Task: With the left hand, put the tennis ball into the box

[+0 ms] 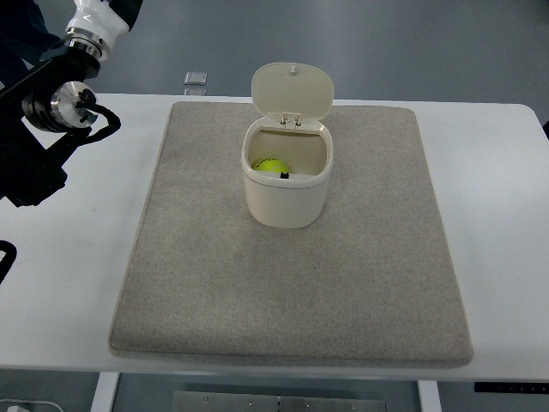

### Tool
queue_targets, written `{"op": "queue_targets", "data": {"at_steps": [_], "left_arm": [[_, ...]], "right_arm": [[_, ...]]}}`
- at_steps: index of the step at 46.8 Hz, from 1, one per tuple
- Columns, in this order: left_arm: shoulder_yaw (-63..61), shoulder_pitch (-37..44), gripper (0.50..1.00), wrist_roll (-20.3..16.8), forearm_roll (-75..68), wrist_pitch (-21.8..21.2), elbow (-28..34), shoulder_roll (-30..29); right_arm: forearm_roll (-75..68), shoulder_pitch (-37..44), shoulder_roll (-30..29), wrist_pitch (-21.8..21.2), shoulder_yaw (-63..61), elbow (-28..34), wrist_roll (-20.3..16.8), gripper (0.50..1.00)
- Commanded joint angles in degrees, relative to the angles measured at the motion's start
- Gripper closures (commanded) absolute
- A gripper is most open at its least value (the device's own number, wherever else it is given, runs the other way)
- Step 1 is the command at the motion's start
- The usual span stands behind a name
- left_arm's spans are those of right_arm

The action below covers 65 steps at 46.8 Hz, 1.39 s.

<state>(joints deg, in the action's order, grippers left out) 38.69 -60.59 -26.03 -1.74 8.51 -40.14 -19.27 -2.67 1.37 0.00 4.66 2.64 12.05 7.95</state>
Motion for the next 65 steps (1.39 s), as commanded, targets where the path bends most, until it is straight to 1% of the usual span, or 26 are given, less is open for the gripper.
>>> {"op": "queue_targets", "data": {"at_steps": [1,13,21,33,47,51,60,65], "left_arm": [[0.07,0.03,0.51,-0.08,0.07,0.19,0.32,0.11],[0.07,0.91,0.51,-0.17,0.07,0.19,0.94,1.25],[0.24,1.35,0.51,-0.25,1.03,0.54,4.45,1.43],[0.77,2.4,0.51,-0.25,5.69,1.77,5.86,1.52],[0.77,3.19,0.51,-0.25,6.22,5.11,14.29,6.0],[0.6,3.19,0.51,-0.25,6.05,5.81,15.26,6.44],[-0.02,3.46,0.51,-0.34,5.43,5.99,16.23,7.14],[-0.11,5.12,0.51,-0.25,5.43,6.69,17.72,8.02]], "right_arm": [[-0.05,0.03,0.0,0.0,0.0,-0.01,0.05,0.562],[0.04,0.03,0.0,0.0,0.0,-0.01,0.05,0.562],[0.04,-0.06,0.0,0.0,0.0,-0.01,-0.04,0.562],[0.04,0.03,0.0,0.0,0.0,0.08,-0.04,0.562],[-0.05,-0.06,0.0,0.0,0.0,-0.01,-0.04,0.562],[0.04,0.03,0.0,0.0,0.0,-0.01,-0.04,0.562],[-0.05,-0.06,0.0,0.0,0.0,-0.01,-0.04,0.562],[0.04,-0.06,0.0,0.0,0.0,-0.01,-0.04,0.562]]}}
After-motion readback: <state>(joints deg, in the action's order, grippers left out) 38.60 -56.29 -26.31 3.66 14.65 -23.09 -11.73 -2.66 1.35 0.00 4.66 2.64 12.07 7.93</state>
